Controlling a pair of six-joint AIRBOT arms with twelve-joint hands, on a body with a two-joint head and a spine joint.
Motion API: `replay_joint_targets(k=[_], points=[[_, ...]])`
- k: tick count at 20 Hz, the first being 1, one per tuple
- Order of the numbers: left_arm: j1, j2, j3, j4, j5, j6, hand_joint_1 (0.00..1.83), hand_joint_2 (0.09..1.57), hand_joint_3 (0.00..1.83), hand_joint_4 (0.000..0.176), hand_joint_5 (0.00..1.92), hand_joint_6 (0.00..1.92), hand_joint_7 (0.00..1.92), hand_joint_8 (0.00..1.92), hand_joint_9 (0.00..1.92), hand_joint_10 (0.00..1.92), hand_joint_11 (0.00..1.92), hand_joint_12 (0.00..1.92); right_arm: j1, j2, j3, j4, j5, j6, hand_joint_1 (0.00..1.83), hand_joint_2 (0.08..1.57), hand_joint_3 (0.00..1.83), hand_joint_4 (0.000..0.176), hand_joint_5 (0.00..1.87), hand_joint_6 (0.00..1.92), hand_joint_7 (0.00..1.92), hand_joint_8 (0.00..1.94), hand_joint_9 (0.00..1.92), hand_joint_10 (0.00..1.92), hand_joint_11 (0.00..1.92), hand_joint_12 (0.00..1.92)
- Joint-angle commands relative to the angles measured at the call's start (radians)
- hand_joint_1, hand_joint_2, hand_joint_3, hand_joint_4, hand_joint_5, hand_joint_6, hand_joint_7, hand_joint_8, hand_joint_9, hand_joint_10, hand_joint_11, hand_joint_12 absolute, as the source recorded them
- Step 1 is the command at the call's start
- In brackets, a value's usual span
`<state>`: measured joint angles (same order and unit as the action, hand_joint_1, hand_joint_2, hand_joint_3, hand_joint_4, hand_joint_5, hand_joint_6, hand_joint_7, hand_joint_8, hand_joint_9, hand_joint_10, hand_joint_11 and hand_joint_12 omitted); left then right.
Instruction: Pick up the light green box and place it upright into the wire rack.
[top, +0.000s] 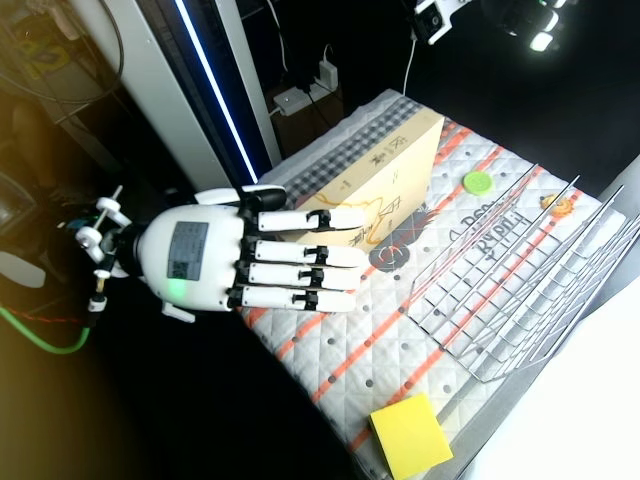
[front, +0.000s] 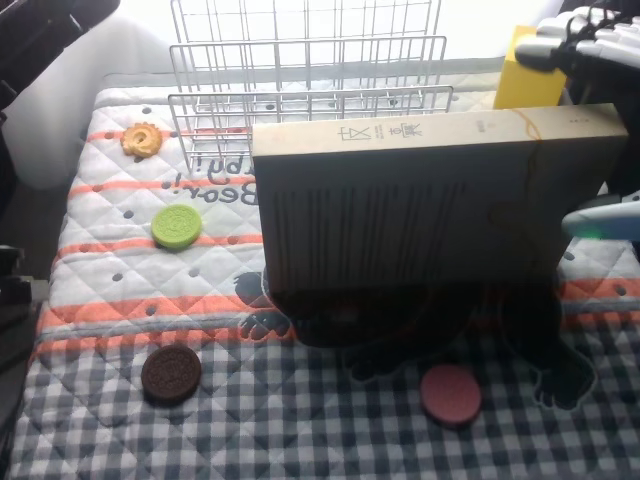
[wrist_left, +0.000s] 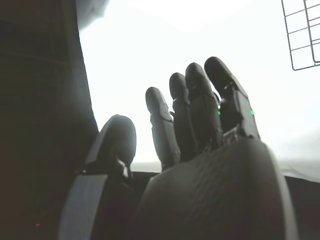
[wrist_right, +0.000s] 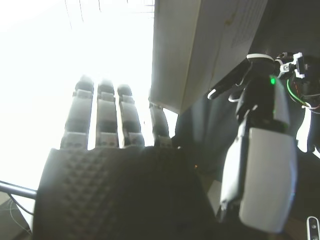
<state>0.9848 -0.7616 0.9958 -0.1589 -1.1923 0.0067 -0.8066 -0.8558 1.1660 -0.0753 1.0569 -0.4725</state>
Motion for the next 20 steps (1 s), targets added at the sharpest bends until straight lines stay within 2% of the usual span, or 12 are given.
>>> replay_joint_targets(k=[1,3,8,11,12,13,14,15,17,18,19,20], points=[[-0.009,0.007,-0.002,-0.015,-0.117,-0.007,0.43,1.09,0.00,0.000,0.55,0.00,0.35,0.00,0.31,0.01,0.00,0.56,0.017,0.005,0.006,0.028,0.118,0.003,0.79,0.99,0.01,0.040,0.26,0.01,0.17,0.00,0.08,0.00,0.00,0.07],[-0.008,0.007,-0.002,-0.016,-0.117,-0.007,0.43,1.09,0.00,0.000,0.55,0.00,0.35,0.00,0.32,0.01,0.00,0.58,0.025,0.005,0.005,0.018,0.115,0.003,0.74,0.98,0.00,0.037,0.15,0.00,0.10,0.00,0.02,0.00,0.00,0.01],[-0.008,0.007,-0.002,-0.016,-0.114,-0.007,0.43,1.09,0.00,0.006,0.53,0.00,0.34,0.00,0.31,0.00,0.00,0.53,0.117,-0.024,0.014,-0.071,0.034,0.003,0.75,0.84,0.00,0.168,0.00,0.00,0.00,0.00,0.00,0.00,0.00,0.00],[-0.007,0.007,-0.001,-0.016,-0.113,-0.007,0.41,1.10,0.00,0.000,0.54,0.00,0.36,0.01,0.33,0.01,0.01,0.54,0.197,-0.068,0.058,-0.186,-0.056,0.075,0.82,0.82,0.00,0.176,0.00,0.00,0.00,0.00,0.00,0.00,0.00,0.00],[-0.008,0.007,-0.001,-0.016,-0.113,-0.007,0.40,1.10,0.00,0.000,0.54,0.00,0.36,0.01,0.33,0.00,0.01,0.54,0.214,-0.080,0.071,-0.220,-0.078,0.105,0.85,0.80,0.00,0.160,0.00,0.00,0.00,0.00,0.00,0.00,0.00,0.00],[-0.008,0.007,-0.001,-0.016,-0.114,-0.007,0.41,1.10,0.00,0.000,0.55,0.00,0.36,0.01,0.33,0.00,0.01,0.55,0.228,-0.089,0.082,-0.247,-0.102,0.121,0.75,0.81,0.00,0.154,0.00,0.00,0.00,0.00,0.00,0.00,0.01,0.00],[-0.008,0.006,-0.001,-0.015,-0.115,-0.007,0.41,1.10,0.00,0.000,0.54,0.00,0.36,0.00,0.32,0.00,0.00,0.55,0.238,-0.093,0.087,-0.272,-0.129,0.121,0.68,0.80,0.00,0.172,0.00,0.00,0.00,0.00,0.00,0.00,0.00,0.00],[-0.008,0.006,-0.001,-0.015,-0.116,-0.007,0.43,1.09,0.00,0.000,0.54,0.00,0.37,0.01,0.33,0.00,0.00,0.55,0.242,-0.095,0.091,-0.287,-0.150,0.121,0.67,0.81,0.00,0.175,0.00,0.00,0.00,0.00,0.00,0.00,0.01,0.00],[-0.008,0.006,-0.002,-0.015,-0.116,-0.007,0.40,1.11,0.00,0.002,0.53,0.00,0.35,0.00,0.32,0.00,0.00,0.55,0.241,-0.096,0.096,-0.308,-0.179,0.137,0.71,0.83,0.00,0.157,0.02,0.01,0.03,0.01,0.05,0.02,0.08,0.03],[-0.007,0.006,-0.002,-0.015,-0.119,-0.007,0.44,1.11,0.00,0.030,0.50,0.00,0.34,0.00,0.32,0.00,0.00,0.55,0.240,-0.096,0.096,-0.309,-0.187,0.154,0.71,0.86,0.00,0.108,0.04,0.00,0.09,0.01,0.11,0.01,0.14,0.04],[-0.005,0.006,-0.003,-0.015,-0.121,-0.007,0.45,1.11,0.00,0.050,0.48,0.00,0.33,0.00,0.32,0.00,0.00,0.55,0.240,-0.097,0.096,-0.309,-0.194,0.154,0.67,0.87,0.00,0.090,0.09,0.00,0.22,0.01,0.24,0.02,0.24,0.07],[-0.004,0.006,-0.003,-0.015,-0.123,-0.007,0.46,1.11,0.00,0.056,0.47,0.00,0.33,0.00,0.32,0.00,0.00,0.55,0.237,-0.103,0.095,-0.309,-0.196,0.154,0.70,0.90,0.00,0.015,0.28,0.02,0.43,0.02,0.45,0.03,0.40,0.14]])
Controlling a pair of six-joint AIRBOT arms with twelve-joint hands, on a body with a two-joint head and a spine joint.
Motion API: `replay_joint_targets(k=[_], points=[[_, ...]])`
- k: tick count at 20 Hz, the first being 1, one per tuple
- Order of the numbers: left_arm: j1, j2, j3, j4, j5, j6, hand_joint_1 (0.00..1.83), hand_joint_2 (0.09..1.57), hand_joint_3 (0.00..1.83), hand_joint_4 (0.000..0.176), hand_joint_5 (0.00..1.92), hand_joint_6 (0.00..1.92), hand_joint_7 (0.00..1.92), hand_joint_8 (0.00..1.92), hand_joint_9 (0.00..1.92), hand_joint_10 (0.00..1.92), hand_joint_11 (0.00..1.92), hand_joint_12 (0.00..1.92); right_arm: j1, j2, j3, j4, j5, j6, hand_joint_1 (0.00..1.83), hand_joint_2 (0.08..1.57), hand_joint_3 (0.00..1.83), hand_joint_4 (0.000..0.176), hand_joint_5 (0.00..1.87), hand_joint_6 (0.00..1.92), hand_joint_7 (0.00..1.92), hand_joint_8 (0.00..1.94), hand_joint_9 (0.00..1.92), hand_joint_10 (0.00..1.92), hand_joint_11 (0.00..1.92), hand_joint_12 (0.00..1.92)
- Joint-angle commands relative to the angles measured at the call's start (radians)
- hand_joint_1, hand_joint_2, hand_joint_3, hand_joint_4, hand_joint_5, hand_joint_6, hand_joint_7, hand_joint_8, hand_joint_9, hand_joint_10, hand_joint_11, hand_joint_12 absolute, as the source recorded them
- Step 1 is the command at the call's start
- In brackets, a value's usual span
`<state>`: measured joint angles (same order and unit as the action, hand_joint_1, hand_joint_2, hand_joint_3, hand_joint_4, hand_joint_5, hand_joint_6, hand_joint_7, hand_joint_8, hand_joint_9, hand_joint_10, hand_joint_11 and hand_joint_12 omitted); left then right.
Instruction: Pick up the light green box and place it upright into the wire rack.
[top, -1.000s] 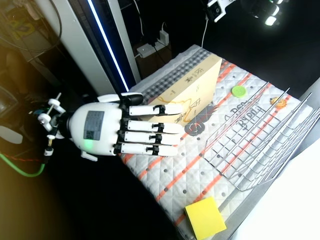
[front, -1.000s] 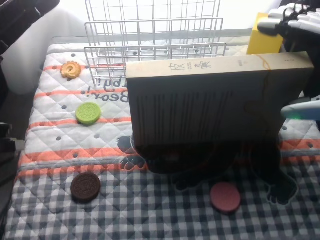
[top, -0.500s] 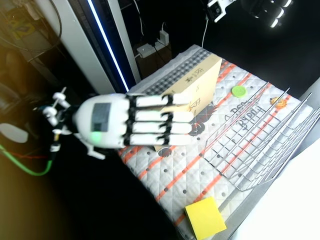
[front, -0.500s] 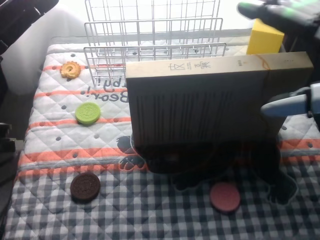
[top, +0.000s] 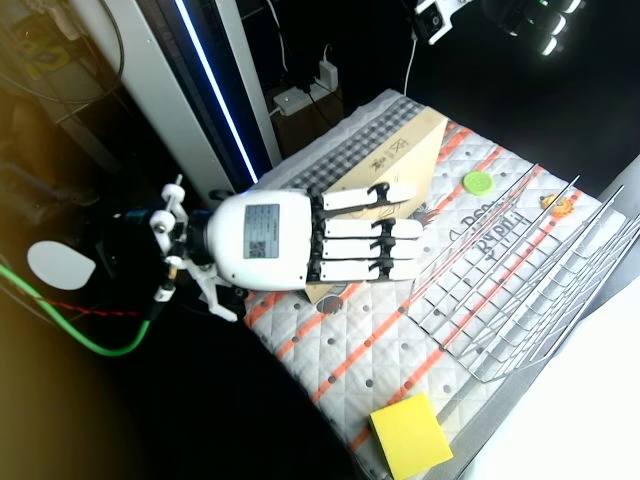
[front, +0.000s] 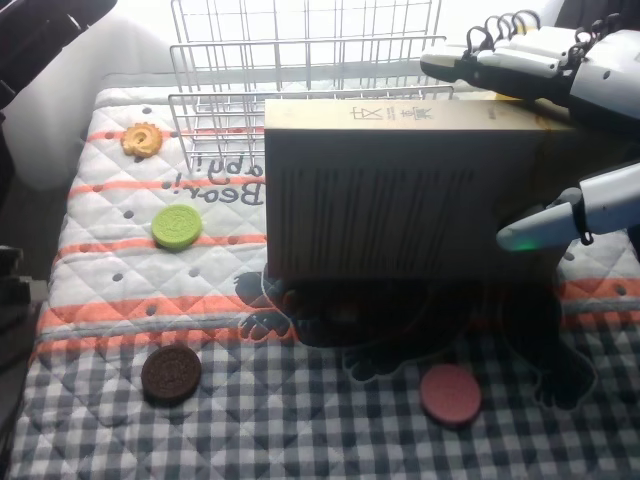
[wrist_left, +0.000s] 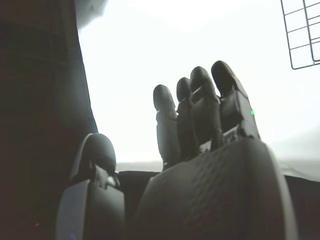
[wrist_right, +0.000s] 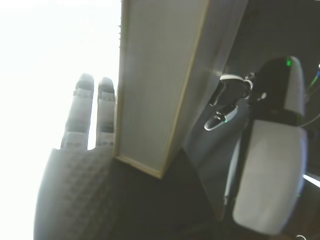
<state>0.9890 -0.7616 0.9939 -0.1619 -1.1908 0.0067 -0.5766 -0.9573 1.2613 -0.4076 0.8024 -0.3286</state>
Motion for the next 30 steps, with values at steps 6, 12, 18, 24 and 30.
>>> replay_joint_targets(k=[6,12,18,24,30], points=[[-0.005,0.007,-0.002,-0.013,-0.130,-0.007,0.43,1.12,0.00,0.000,0.54,0.01,0.35,0.00,0.33,0.00,0.00,0.63,-0.002,-0.028,0.000,0.026,0.073,0.038,1.28,1.05,0.00,0.000,1.02,0.79,1.27,0.62,1.40,0.20,1.02,1.10],[-0.003,0.007,0.002,-0.014,-0.128,-0.007,0.42,1.13,0.00,0.019,0.55,0.00,0.38,0.00,0.36,0.01,0.00,0.69,0.011,-0.027,0.008,0.052,0.173,0.066,1.27,1.09,0.00,0.000,0.92,0.94,1.15,0.86,1.38,0.20,1.10,1.11],[0.004,0.008,0.001,-0.014,-0.134,-0.007,0.42,1.12,0.00,0.027,0.56,0.00,0.39,0.00,0.35,0.00,0.00,0.66,0.128,-0.017,0.045,0.086,0.209,0.066,1.29,1.06,0.00,0.000,0.99,0.82,1.28,0.61,1.49,0.06,1.18,0.91],[0.004,0.009,0.002,-0.016,-0.127,-0.007,0.46,1.11,0.00,0.021,0.55,0.00,0.37,0.00,0.33,0.00,0.01,0.56,0.223,-0.034,0.069,0.063,0.202,0.065,1.27,1.08,0.00,0.000,0.89,1.00,1.23,0.67,1.50,0.00,1.34,0.49],[0.003,0.008,0.003,-0.015,-0.124,-0.007,0.49,1.11,0.00,0.016,0.55,0.00,0.37,0.00,0.35,0.00,0.00,0.60,0.374,-0.072,0.131,-0.022,0.084,0.065,1.28,1.06,0.00,0.000,0.93,0.94,1.30,0.55,1.55,0.01,1.41,0.45]])
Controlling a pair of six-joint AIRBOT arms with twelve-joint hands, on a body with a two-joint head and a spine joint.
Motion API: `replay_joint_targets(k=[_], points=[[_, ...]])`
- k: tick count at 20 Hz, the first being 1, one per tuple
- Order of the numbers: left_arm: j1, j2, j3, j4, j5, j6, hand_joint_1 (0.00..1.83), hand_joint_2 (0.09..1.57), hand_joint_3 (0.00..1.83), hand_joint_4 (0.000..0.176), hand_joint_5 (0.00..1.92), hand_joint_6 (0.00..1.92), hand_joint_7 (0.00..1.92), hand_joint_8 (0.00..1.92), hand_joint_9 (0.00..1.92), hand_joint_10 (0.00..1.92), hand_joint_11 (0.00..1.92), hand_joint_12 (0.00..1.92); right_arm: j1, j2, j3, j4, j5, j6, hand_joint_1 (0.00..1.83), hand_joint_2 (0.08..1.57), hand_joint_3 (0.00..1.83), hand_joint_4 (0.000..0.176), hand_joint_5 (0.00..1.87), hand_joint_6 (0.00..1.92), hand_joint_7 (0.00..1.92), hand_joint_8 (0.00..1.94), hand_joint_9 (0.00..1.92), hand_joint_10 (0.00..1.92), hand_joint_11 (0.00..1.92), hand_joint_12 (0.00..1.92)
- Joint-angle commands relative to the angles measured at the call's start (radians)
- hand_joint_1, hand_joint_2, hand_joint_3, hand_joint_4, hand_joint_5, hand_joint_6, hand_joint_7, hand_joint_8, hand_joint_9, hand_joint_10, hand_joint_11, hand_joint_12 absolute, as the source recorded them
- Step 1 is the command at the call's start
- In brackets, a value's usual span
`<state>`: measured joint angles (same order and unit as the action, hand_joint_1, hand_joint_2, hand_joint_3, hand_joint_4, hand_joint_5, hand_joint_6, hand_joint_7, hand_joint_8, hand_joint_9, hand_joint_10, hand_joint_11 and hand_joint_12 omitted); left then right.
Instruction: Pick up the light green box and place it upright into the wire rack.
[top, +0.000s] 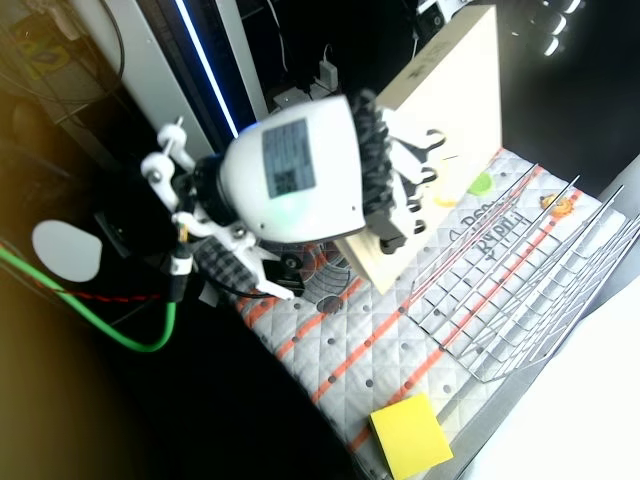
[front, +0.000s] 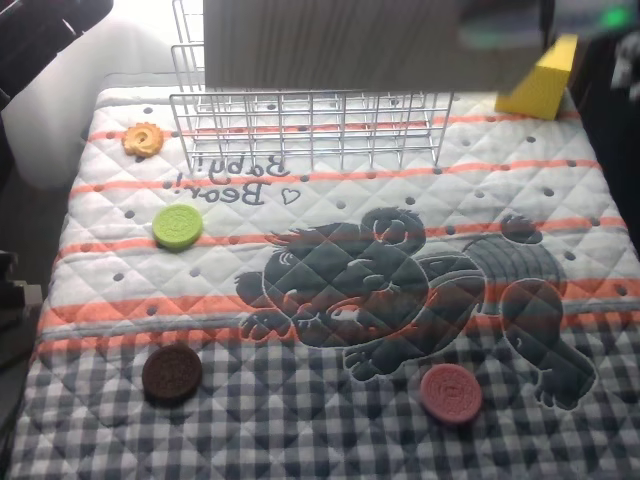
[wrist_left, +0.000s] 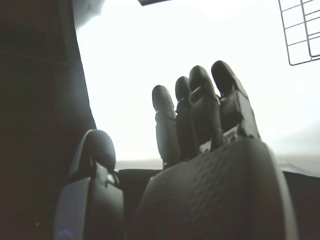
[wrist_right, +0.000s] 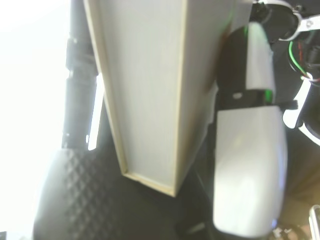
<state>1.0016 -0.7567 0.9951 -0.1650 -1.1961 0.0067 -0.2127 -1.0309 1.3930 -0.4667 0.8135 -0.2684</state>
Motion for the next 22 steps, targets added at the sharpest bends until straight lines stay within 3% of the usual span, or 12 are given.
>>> replay_joint_targets(k=[1,2,5,8,9,11,12,15,17,19,20,22], points=[[-0.011,0.003,0.003,-0.012,-0.118,-0.007,0.49,1.11,0.00,0.019,0.55,0.00,0.36,0.00,0.34,0.00,0.00,0.61,0.023,-0.011,0.012,0.029,0.053,0.005,1.28,1.06,0.00,0.000,0.93,0.95,1.30,0.54,1.54,0.00,1.40,0.45],[-0.011,0.002,0.003,-0.012,-0.118,-0.007,0.50,1.11,0.00,0.047,0.52,0.00,0.35,0.00,0.33,0.00,0.00,0.58,0.029,-0.018,0.020,0.027,0.044,0.005,1.28,1.06,0.00,0.000,0.94,0.94,1.31,0.51,1.54,0.00,1.41,0.47],[-0.015,-0.001,0.005,-0.007,-0.116,-0.007,0.52,1.11,0.00,0.101,0.46,0.00,0.32,0.00,0.31,0.00,0.00,0.53,0.050,-0.053,0.053,0.015,-0.011,0.005,1.29,1.05,0.00,0.000,0.95,0.93,1.34,0.45,1.55,0.00,1.43,0.44],[-0.018,-0.005,0.007,-0.006,-0.113,-0.007,0.51,1.12,0.00,0.098,0.47,0.01,0.34,0.00,0.32,0.00,0.00,0.53,0.055,-0.091,0.082,0.002,-0.052,0.005,1.28,1.07,0.00,0.000,0.91,0.97,1.28,0.59,1.54,0.00,1.45,0.31],[-0.021,-0.006,0.008,-0.003,-0.111,-0.007,0.51,1.12,0.00,0.089,0.48,0.01,0.34,0.00,0.32,0.00,0.00,0.53,0.055,-0.107,0.096,-0.002,-0.073,0.005,1.28,1.07,0.00,0.000,0.91,0.97,1.27,0.60,1.54,0.00,1.46,0.30],[-0.025,-0.009,0.009,0.000,-0.108,-0.007,0.53,1.11,0.00,0.096,0.47,0.00,0.33,0.00,0.31,0.00,0.00,0.54,0.055,-0.125,0.112,-0.010,-0.104,0.005,1.29,1.05,0.00,0.000,0.97,0.88,1.33,0.50,1.57,0.00,1.52,0.26],[-0.026,-0.010,0.010,0.003,-0.106,-0.007,0.54,1.11,0.00,0.083,0.49,0.01,0.34,0.00,0.32,0.00,0.00,0.55,0.055,-0.133,0.120,-0.012,-0.116,0.005,1.29,1.05,0.00,0.000,0.98,0.87,1.33,0.49,1.56,0.00,1.52,0.26],[-0.030,-0.015,0.013,0.004,-0.102,-0.007,0.49,1.12,0.00,0.079,0.50,0.00,0.35,0.00,0.32,0.00,0.00,0.55,0.055,-0.146,0.132,-0.017,-0.134,0.005,1.28,1.05,0.00,0.000,0.97,0.90,1.30,0.55,1.53,0.00,1.51,0.21],[-0.031,-0.015,0.014,0.005,-0.100,-0.007,0.52,1.11,0.00,0.057,0.52,0.01,0.36,0.00,0.33,0.00,0.00,0.57,0.055,-0.152,0.135,-0.022,-0.139,0.005,1.29,1.06,0.00,0.000,0.96,0.89,1.29,0.57,1.52,0.00,1.49,0.20],[-0.031,-0.015,0.013,0.005,-0.102,-0.007,0.49,1.12,0.00,0.068,0.52,0.00,0.35,0.00,0.33,0.00,0.00,0.56,0.055,-0.147,0.118,-0.033,-0.134,0.005,1.28,1.06,0.00,0.000,0.96,0.90,1.29,0.56,1.51,0.00,1.49,0.20],[-0.031,-0.015,0.012,0.005,-0.102,-0.007,0.50,1.12,0.00,0.085,0.48,0.00,0.35,0.00,0.33,0.00,0.00,0.56,0.055,-0.145,0.106,-0.033,-0.125,0.005,1.28,1.06,0.00,0.000,0.96,0.93,1.29,0.54,1.51,0.00,1.49,0.20],[-0.031,-0.016,0.011,0.004,-0.104,-0.007,0.51,1.12,0.00,0.094,0.46,0.00,0.34,0.00,0.32,0.00,0.00,0.55,0.055,-0.128,0.082,-0.033,-0.098,0.005,1.28,1.06,0.00,0.000,0.96,0.92,1.29,0.54,1.55,0.02,1.53,0.21]])
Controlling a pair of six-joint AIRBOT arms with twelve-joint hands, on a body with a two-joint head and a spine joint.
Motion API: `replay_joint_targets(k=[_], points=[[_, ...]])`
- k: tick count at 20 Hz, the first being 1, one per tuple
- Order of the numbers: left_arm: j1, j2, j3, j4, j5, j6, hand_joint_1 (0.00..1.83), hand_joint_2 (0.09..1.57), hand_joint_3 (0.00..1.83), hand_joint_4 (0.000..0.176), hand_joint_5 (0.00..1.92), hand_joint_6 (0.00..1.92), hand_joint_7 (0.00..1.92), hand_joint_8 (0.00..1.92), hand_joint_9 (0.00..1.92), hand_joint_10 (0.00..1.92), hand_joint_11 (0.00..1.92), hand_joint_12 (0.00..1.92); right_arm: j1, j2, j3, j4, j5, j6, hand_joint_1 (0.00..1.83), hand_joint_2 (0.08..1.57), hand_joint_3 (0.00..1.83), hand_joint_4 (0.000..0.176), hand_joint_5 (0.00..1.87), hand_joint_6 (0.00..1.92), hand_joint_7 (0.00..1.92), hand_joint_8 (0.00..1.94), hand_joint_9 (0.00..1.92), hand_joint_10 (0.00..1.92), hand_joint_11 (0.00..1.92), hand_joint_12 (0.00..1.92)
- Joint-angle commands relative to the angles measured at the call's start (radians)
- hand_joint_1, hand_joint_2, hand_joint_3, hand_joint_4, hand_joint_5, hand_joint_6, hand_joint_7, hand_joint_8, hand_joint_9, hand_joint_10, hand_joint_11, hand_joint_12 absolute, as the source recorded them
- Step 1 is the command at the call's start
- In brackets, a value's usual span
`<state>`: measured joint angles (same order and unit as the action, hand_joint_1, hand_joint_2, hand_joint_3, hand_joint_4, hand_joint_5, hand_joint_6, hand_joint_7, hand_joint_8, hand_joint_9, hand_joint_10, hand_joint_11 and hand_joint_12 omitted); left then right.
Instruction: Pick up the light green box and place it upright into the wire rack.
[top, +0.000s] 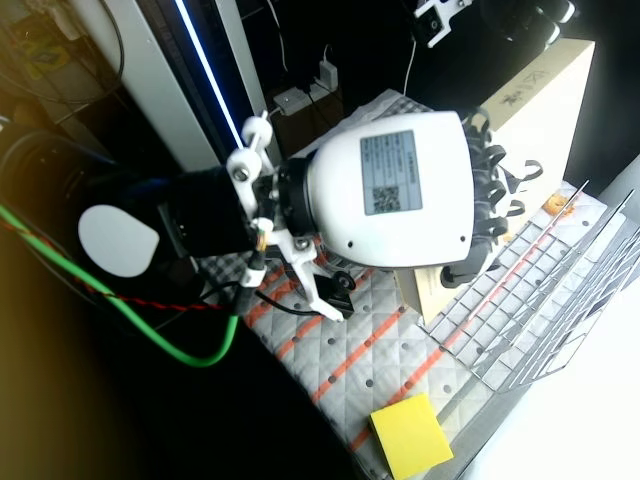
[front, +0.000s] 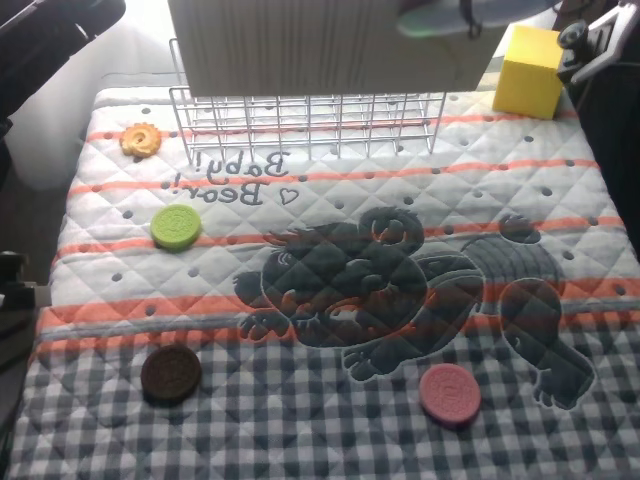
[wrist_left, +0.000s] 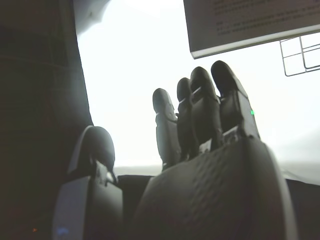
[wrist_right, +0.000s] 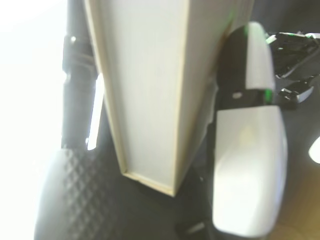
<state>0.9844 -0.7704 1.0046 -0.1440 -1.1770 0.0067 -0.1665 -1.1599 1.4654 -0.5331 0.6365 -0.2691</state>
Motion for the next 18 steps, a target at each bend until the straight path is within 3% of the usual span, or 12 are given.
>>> replay_joint_targets(k=[1,2,3,4,5,7,9,11,13,16,17,18], points=[[-0.012,-0.002,0.001,-0.019,-0.124,-0.007,0.52,1.12,0.00,0.094,0.46,0.00,0.33,0.00,0.31,0.00,0.00,0.53,0.013,0.018,-0.006,0.034,0.102,0.006,1.28,1.07,0.00,0.000,0.93,0.96,1.27,0.58,1.54,0.01,1.51,0.20],[-0.011,-0.002,0.001,-0.022,-0.125,-0.007,0.51,1.11,0.00,0.077,0.48,0.00,0.34,0.00,0.33,0.00,0.00,0.58,0.018,0.030,-0.017,0.034,0.116,0.006,1.28,1.07,0.00,0.000,0.92,0.96,1.27,0.60,1.54,0.01,1.50,0.19],[-0.011,-0.002,0.001,-0.022,-0.125,-0.007,0.51,1.11,0.00,0.077,0.48,0.00,0.34,0.00,0.33,0.00,0.00,0.58,0.023,0.038,-0.023,0.034,0.126,0.006,1.28,1.07,0.00,0.000,0.92,0.96,1.27,0.60,1.54,0.01,1.50,0.19],[-0.011,-0.002,0.000,-0.022,-0.125,-0.007,0.50,1.11,0.00,0.049,0.52,0.01,0.36,0.00,0.34,0.01,0.00,0.62,0.031,0.050,-0.032,0.034,0.140,0.006,1.28,1.07,0.00,0.000,0.93,0.92,1.29,0.57,1.56,0.01,1.53,0.18],[-0.011,-0.002,0.000,-0.022,-0.125,-0.007,0.50,1.11,0.00,0.049,0.52,0.01,0.36,0.00,0.34,0.01,0.00,0.62,0.036,0.057,-0.038,0.034,0.150,0.006,1.28,1.07,0.00,0.000,0.93,0.92,1.29,0.57,1.56,0.01,1.53,0.18],[-0.010,-0.002,0.000,-0.023,-0.125,-0.007,0.48,1.11,0.00,0.022,0.55,0.01,0.37,0.00,0.36,0.01,0.00,0.67,0.046,0.067,-0.043,0.035,0.166,0.006,1.28,1.07,0.00,0.000,0.93,0.90,1.27,0.62,1.57,0.00,1.53,0.17],[-0.010,-0.002,0.000,-0.023,-0.123,-0.007,0.49,1.10,0.00,0.027,0.56,0.00,0.38,0.00,0.37,0.00,0.00,0.69,0.061,0.071,-0.042,0.035,0.169,0.006,1.28,1.08,0.00,0.000,0.90,0.96,1.23,0.69,1.55,0.00,1.52,0.17],[-0.011,-0.001,-0.001,-0.022,-0.122,-0.007,0.48,1.11,0.00,0.014,0.57,0.00,0.39,0.00,0.35,0.00,0.00,0.63,0.072,0.070,-0.039,0.034,0.166,0.006,1.28,1.08,0.00,0.000,0.92,0.95,1.24,0.68,1.54,0.00,1.54,0.17],[-0.012,-0.002,0.000,-0.022,-0.122,-0.007,0.47,1.10,0.00,0.031,0.56,0.00,0.38,0.00,0.35,0.00,0.00,0.63,0.074,0.062,-0.029,0.034,0.157,0.006,1.28,1.08,0.00,0.000,0.91,0.95,1.24,0.68,1.57,0.01,1.56,0.19],[-0.013,-0.003,0.000,-0.022,-0.122,-0.007,0.46,1.10,0.00,0.004,0.57,0.00,0.38,0.00,0.35,0.00,0.00,0.67,0.074,0.043,-0.001,0.033,0.122,0.005,1.28,1.08,0.00,0.000,0.91,0.95,1.26,0.64,1.55,0.00,1.52,0.16],[-0.013,-0.003,0.000,-0.021,-0.122,-0.007,0.47,1.10,0.00,0.002,0.57,0.00,0.37,0.00,0.34,0.00,0.00,0.65,0.074,0.038,0.008,0.033,0.112,0.005,1.28,1.07,0.00,0.000,0.91,0.95,1.27,0.63,1.55,0.00,1.52,0.15],[-0.013,-0.003,0.000,-0.021,-0.122,-0.007,0.48,1.11,0.00,0.014,0.55,0.00,0.36,0.00,0.33,0.00,0.00,0.61,0.073,0.030,0.016,0.033,0.099,0.005,1.29,1.06,0.00,0.000,0.94,0.92,1.30,0.56,1.56,0.00,1.54,0.15]])
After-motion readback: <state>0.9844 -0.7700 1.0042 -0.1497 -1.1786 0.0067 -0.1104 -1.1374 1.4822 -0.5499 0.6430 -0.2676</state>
